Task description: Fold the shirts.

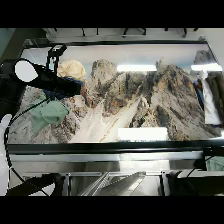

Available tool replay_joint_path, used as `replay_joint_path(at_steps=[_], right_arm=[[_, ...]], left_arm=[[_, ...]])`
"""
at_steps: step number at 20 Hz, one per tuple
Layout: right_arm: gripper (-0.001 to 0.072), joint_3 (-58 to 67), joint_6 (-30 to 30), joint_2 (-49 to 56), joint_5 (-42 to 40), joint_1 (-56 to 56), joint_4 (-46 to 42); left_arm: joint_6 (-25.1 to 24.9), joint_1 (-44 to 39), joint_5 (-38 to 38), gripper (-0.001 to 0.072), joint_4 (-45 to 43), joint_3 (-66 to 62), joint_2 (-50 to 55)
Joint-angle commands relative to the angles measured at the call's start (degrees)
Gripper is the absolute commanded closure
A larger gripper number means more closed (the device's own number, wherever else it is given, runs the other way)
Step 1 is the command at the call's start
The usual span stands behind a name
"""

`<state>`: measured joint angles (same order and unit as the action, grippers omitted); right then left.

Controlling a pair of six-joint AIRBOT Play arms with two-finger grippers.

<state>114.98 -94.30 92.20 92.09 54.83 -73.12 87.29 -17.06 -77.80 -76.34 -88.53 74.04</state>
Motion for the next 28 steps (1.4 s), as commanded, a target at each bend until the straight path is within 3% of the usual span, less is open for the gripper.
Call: replay_joint_path(at_steps=[1,2,4,7,8,9,11,14,28], right_arm=[[0.0012,0.02,-3.28,-6.97,2.16,-4.63,5.33],[0.0018,-0.04,-3.72,-8.76,3.04,-7.93,8.68],[0.014,-0.92,-3.89,-11.82,4.68,-18.69,10.14],[0.0148,-6.67,-5.35,-15.37,2.25,-41.57,7.67],[0.0328,-9.14,-6.99,-15.82,0.55,-49.46,5.14],[0.0681,-11.98,-7.13,-15.85,-1.86,-57.96,3.26],[0.0684,-18.14,-7.08,-15.34,-8.83,-72.02,2.8],[0.0683,-21.29,-7.06,-12.31,-13.77,-82.73,2.8],[0.0683,-21.29,-7.06,-10.71,-16.22,-84.21,4.13]], left_arm=[[-0.76,-0.04,-0.24,0.0688,0.0,-0.04,0.02],[-0.74,-0.04,-0.26,0.0688,-0.02,-0.04,0.02],[-0.76,-0.04,-0.24,0.0688,-0.11,-0.04,0.02],[-1.38,-0.04,-0.42,0.0687,-0.68,-0.04,0.02],[-1.38,-0.04,-0.74,0.0688,-0.66,-0.04,0.02],[-1.38,-0.04,-1.11,0.0688,-0.66,-0.04,0.02],[-1.36,-0.04,-2.21,0.0688,-0.61,-0.04,0.02],[-1.38,0.02,-3.21,0.0688,-0.74,-0.04,0.02],[-1.36,0.09,-6.67,0.0688,-0.66,-0.04,0.02]])
